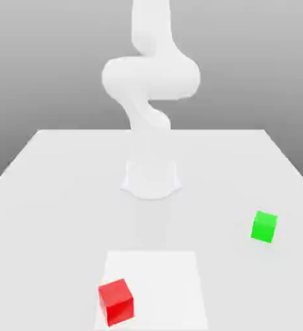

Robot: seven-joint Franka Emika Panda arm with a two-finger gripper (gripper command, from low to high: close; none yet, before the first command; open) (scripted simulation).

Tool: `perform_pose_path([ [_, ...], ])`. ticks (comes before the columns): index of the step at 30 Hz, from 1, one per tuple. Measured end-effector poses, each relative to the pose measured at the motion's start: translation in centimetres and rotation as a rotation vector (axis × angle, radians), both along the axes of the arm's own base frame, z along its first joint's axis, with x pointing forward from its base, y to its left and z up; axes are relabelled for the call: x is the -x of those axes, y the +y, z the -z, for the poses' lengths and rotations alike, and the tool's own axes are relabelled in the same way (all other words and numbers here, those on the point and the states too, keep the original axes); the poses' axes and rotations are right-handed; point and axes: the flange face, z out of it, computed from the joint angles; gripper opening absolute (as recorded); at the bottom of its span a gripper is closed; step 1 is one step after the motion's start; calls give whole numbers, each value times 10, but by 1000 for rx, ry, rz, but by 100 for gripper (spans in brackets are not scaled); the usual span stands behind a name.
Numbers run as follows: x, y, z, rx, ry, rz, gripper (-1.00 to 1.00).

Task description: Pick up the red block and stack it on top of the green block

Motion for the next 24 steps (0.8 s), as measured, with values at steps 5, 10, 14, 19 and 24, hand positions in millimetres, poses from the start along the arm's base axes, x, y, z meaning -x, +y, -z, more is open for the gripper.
perform_pose_path([
  [5, -58, -12, 89, 12, 149, -92, 0],
  [10, -94, -20, 184, 34, 289, -172, 0],
  [14, -108, -26, 262, 60, 401, -232, 0],
  [19, -107, -37, 357, 104, 539, -300, 0],
  [24, -88, -52, 445, 164, 679, -367, 0],
])
